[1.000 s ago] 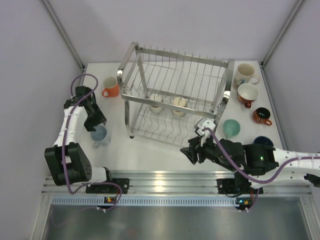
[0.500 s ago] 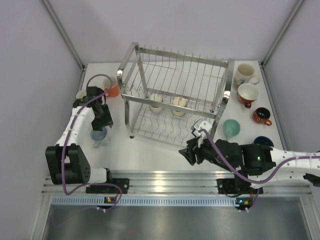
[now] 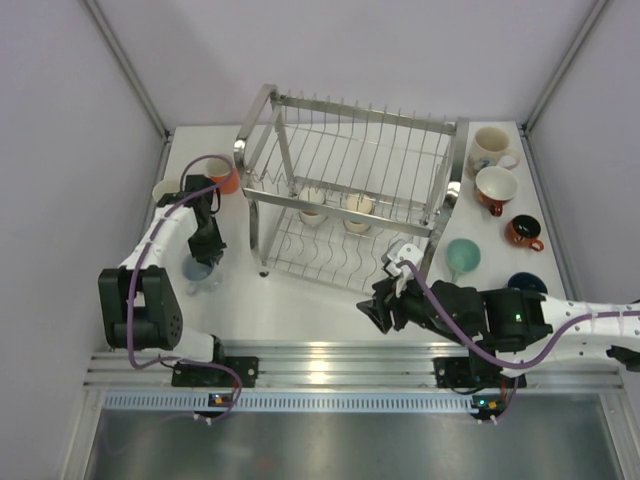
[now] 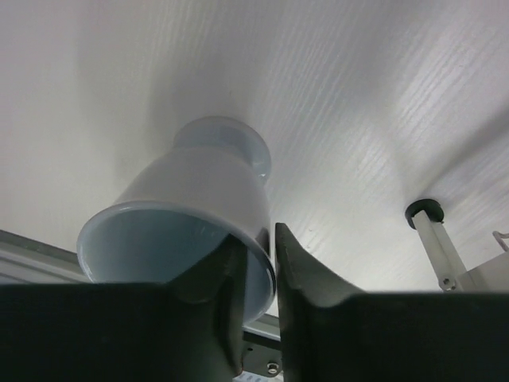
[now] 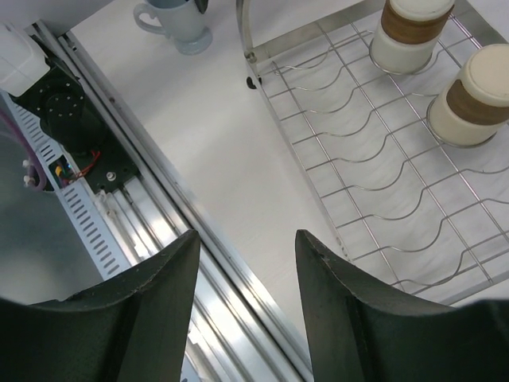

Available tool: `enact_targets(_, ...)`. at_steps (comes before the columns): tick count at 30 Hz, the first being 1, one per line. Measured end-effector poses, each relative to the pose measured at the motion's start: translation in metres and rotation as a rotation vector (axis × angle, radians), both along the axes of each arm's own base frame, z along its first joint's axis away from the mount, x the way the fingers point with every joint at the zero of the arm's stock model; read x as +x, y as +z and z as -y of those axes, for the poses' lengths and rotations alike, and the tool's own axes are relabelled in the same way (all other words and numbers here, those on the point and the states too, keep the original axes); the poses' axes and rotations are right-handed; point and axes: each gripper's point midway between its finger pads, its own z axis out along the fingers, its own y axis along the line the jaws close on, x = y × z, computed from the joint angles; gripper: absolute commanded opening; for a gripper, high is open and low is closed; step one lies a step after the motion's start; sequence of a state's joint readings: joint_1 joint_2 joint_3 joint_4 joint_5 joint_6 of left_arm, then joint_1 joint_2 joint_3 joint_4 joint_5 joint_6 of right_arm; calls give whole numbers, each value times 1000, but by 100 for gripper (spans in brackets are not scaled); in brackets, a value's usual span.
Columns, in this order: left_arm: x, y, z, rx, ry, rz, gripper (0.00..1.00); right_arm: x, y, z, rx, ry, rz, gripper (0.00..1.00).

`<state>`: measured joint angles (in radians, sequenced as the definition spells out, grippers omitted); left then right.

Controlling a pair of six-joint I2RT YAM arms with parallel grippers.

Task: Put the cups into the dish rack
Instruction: Grab a cup with the left arm, then pass the cup from the left arm to the right

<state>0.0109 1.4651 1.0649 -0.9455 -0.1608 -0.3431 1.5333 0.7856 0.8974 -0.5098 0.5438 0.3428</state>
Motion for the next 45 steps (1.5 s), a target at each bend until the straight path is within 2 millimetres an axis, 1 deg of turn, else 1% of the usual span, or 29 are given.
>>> enact_targets(1,-1,-2,-1,7,8,-9,11,-1,0,0,0,2,0,52)
enact_targets(2,-2,-3,-2,9,17,-20,0,-1,0,0,0,3,0,52)
enact_targets(6,-1,0,-10,53,47,-14,0,-2,-1,0,-5,6,-1,52)
enact_targets(9,1,5,-12,21,93,-6,0,-3,3,0,-1,10,-2,53)
enact_targets(11,8,15,-14,-45,149,25,0,-4,10,-1,16,16,-3,54)
enact_targets(12,13,24,-17,-85,179,55,0,-5,14,-2,26,24,-6,54)
enact_targets(14,27,52,-29,-161,250,145,0,-9,22,-4,46,45,-12,54)
enact_targets(16,42,89,-46,-202,307,267,0,-13,32,-9,66,71,-19,54)
enact_targets(18,58,139,-64,-213,340,418,0,-17,44,-14,88,98,-24,54)
enact_targets(19,64,163,-67,-216,341,490,0,-19,50,-17,96,110,-24,54)
enact_targets(20,69,187,-66,-231,336,563,0,-20,56,-20,104,119,-25,55)
enact_targets(22,72,225,-55,-277,318,686,0,-25,67,-26,117,149,-24,55)
enact_targets(27,60,289,-26,-412,333,910,0,-32,102,-38,161,204,-10,55)
enact_targets(31,55,337,-15,-498,356,1063,0,-32,128,-44,193,215,11,55)
enact_targets(34,59,380,-7,-588,339,1186,0,-30,137,-46,194,219,33,56)
enact_targets(35,61,391,-3,-625,330,1217,0,-30,139,-46,190,220,44,56)
enact_targets(38,64,427,12,-779,280,1307,0,-27,151,-41,180,226,95,56)
enact_targets(40,64,450,24,-899,233,1353,0,-24,169,-35,187,232,136,56)
enact_targets(41,62,460,29,-949,202,1371,0,-22,182,-31,197,231,157,57)
enact_targets(43,61,475,38,-1020,139,1391,0,-17,211,-24,234,222,196,57)
enact_targets(45,60,486,44,-1076,90,1400,0,-7,245,-16,266,195,247,58)
